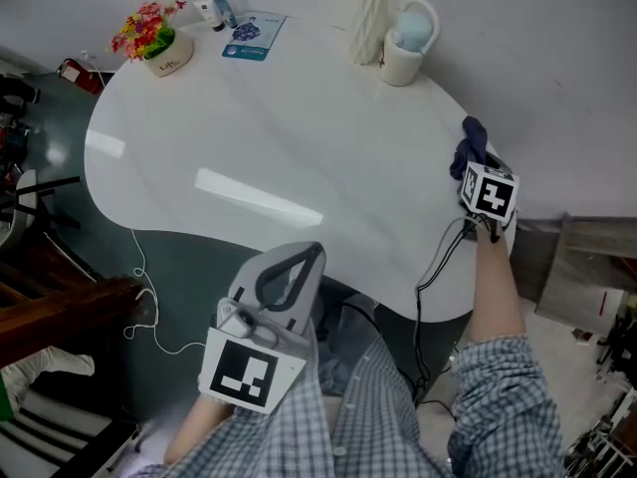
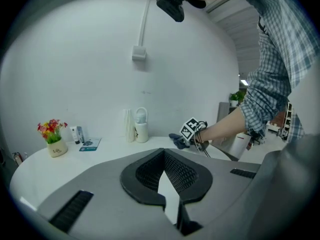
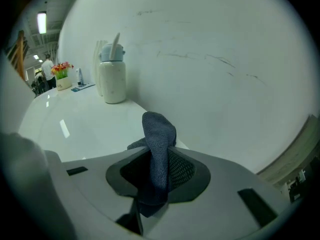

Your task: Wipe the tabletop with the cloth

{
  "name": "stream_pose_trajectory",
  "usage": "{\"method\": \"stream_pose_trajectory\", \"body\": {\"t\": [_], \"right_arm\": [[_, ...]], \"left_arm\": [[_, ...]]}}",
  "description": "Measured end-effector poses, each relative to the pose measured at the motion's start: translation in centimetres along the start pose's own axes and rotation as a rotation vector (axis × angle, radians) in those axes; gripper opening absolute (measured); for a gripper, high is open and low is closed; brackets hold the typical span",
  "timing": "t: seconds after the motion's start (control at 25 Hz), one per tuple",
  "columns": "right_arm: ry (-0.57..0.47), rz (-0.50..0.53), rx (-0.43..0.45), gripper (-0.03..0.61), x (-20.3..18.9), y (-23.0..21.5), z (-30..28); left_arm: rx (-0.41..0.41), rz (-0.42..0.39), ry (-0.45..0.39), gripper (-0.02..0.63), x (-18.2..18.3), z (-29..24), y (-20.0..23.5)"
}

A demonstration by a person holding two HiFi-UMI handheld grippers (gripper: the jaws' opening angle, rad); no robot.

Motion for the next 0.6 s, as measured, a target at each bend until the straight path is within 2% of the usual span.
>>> {"method": "stream_pose_trajectory", "body": {"t": [0.4,0.6], "right_arm": [[0.077,-0.109,-0.119,0.083,-7.6,-6.5,5.3],[0.1,-0.119,-0.126,0.083,-11.4,-7.4,8.2]], "left_arm": [[-0.121,-0.059,-0.039,0.005,1.8,-2.3,-2.4],[-0.178,-0.085,-0.065,0.005,2.4,-3.0,-3.5]]}}
Point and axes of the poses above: the fingertips, and each gripper's own axes: z backward along the fingers, y to its left, x out of its top, the point moved 7 cm from there along z, backward along the fingers, and after that the axes turned 1 degree about z, right-handed, at the moved point
